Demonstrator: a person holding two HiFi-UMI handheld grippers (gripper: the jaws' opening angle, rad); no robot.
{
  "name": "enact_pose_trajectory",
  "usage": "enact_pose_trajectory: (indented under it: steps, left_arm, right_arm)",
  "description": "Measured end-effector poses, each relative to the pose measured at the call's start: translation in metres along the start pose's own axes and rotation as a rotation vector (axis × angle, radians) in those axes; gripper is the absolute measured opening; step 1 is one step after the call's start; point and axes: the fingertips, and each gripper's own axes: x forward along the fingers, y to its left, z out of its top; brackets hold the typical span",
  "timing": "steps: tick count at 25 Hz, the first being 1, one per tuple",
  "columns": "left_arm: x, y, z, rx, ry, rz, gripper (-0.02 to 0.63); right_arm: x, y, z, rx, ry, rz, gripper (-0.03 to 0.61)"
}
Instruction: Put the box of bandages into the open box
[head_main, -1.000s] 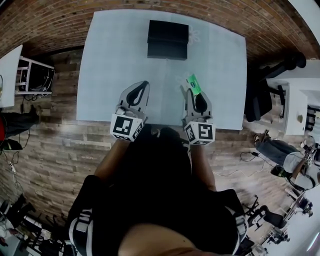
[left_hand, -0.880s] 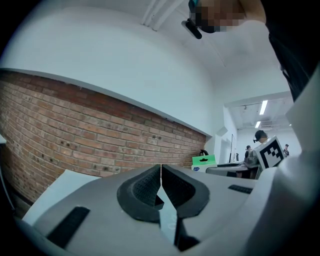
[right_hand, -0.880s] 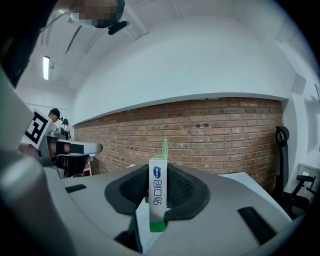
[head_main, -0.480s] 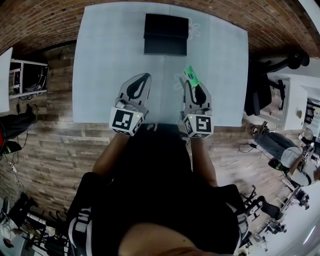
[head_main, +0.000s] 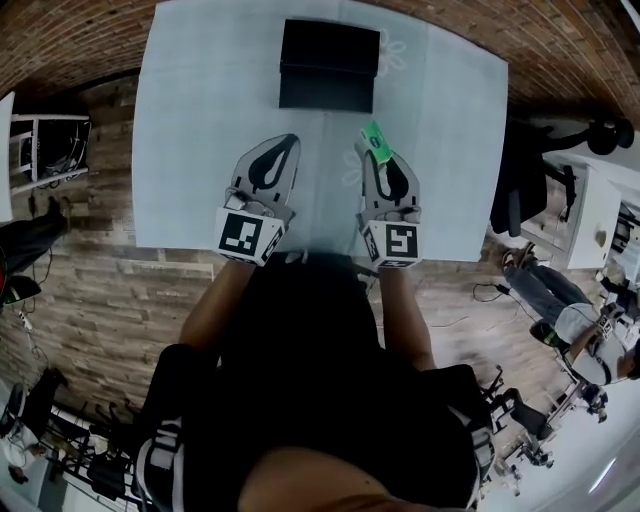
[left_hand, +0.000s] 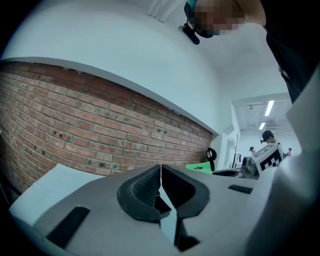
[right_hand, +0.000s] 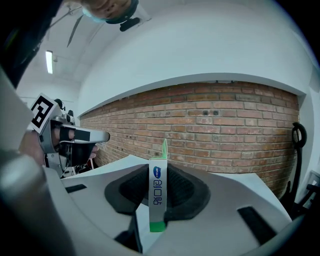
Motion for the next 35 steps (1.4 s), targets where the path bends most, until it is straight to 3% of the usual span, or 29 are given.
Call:
enact_pose_trajectory:
  steps: [6,22,30,35]
  left_arm:
    - [0.014,0.013,-0.010,-0.025,0.019,0.033,0.039]
    - [0.043,0.028,-0.034,-0.032,0.068,0.010,0.038]
    - [0.061,0.036,-0.042,-0.087,0.064,0.021,0.038]
    - [0.065,0.041,-0.046,-0.103,0.068,0.025,0.038]
  right_arm:
    - [0.031,-0.009,-0.018,-0.008,0.018,0.021,0.104]
    - [0.094,-0.022,-0.058,-0.081,0.065,0.052,0.103]
    - [0.128,-0.028,-0.071,-0.181,0.093,0.077,0.103]
    - [0.143,-0.023,-0.079,-0.321,0.102,0.099,0.103]
